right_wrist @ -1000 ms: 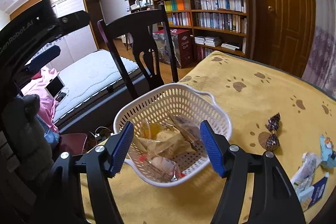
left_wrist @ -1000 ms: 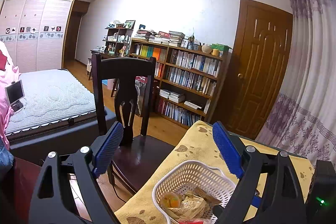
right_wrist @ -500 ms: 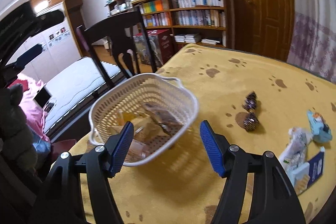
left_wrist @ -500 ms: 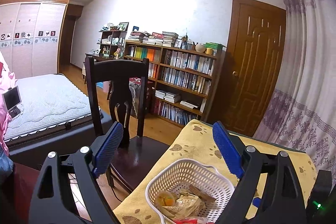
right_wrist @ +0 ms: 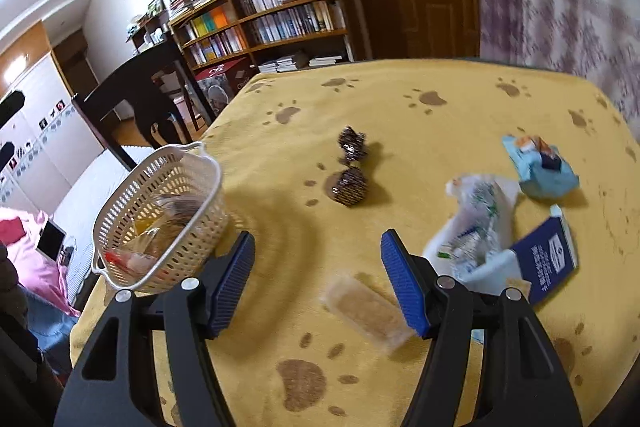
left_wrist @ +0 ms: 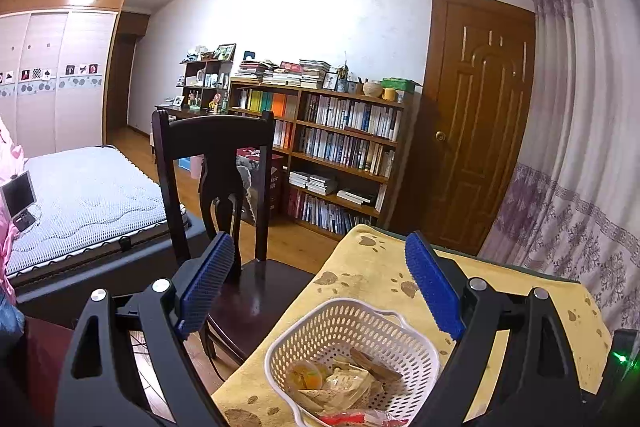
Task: Organize snacks
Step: 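Move the right gripper back toward the blue Sea Salt Crackers box, then close the right gripper around the blue Sea Salt Crackers box, then grasp the white green-lettered bag with left gripper while right gripper holds crackers box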
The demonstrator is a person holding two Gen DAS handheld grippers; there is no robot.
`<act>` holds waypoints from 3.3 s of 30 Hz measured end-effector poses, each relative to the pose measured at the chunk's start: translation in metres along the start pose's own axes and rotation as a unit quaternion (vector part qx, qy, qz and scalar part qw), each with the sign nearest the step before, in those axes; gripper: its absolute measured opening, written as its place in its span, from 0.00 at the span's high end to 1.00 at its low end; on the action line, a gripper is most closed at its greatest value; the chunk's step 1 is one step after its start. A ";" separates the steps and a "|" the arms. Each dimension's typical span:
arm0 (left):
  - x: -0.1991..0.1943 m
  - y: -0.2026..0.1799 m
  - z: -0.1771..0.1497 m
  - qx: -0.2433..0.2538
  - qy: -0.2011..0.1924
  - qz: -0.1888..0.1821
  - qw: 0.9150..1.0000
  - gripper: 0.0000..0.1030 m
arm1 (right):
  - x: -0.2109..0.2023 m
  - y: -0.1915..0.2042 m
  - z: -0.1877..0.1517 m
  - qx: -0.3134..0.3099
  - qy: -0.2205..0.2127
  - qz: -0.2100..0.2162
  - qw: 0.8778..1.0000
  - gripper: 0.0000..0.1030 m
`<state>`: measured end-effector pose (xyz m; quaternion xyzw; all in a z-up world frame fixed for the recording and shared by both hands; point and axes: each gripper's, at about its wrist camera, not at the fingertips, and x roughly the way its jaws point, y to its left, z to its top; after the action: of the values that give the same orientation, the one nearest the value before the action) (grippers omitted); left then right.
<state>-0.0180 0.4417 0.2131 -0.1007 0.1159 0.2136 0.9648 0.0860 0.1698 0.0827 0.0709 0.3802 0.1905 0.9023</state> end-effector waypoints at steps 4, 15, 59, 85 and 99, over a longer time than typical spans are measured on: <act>0.000 -0.004 -0.001 0.007 0.000 -0.005 1.000 0.14 | 0.007 -0.017 -0.004 0.015 0.010 0.000 1.000 0.36; -0.001 -0.022 -0.005 0.034 -0.001 -0.021 0.999 0.08 | 0.015 -0.069 -0.029 0.048 0.046 -0.019 0.998 0.36; 0.006 -0.090 -0.040 0.109 0.040 -0.084 0.990 0.08 | 0.010 -0.152 -0.036 0.063 0.030 -0.198 0.978 0.44; 0.042 -0.192 -0.138 0.207 0.183 -0.187 0.943 0.08 | -0.007 -0.192 -0.043 0.060 0.017 -0.201 0.978 0.46; 0.081 -0.280 -0.185 0.238 0.265 -0.235 0.904 0.08 | -0.013 -0.197 -0.046 0.077 0.005 -0.173 0.982 0.47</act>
<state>0.1421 0.1789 0.0556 0.0548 0.3877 -0.0875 0.9160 0.1026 -0.0170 0.0053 0.0726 0.4051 0.0017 0.9114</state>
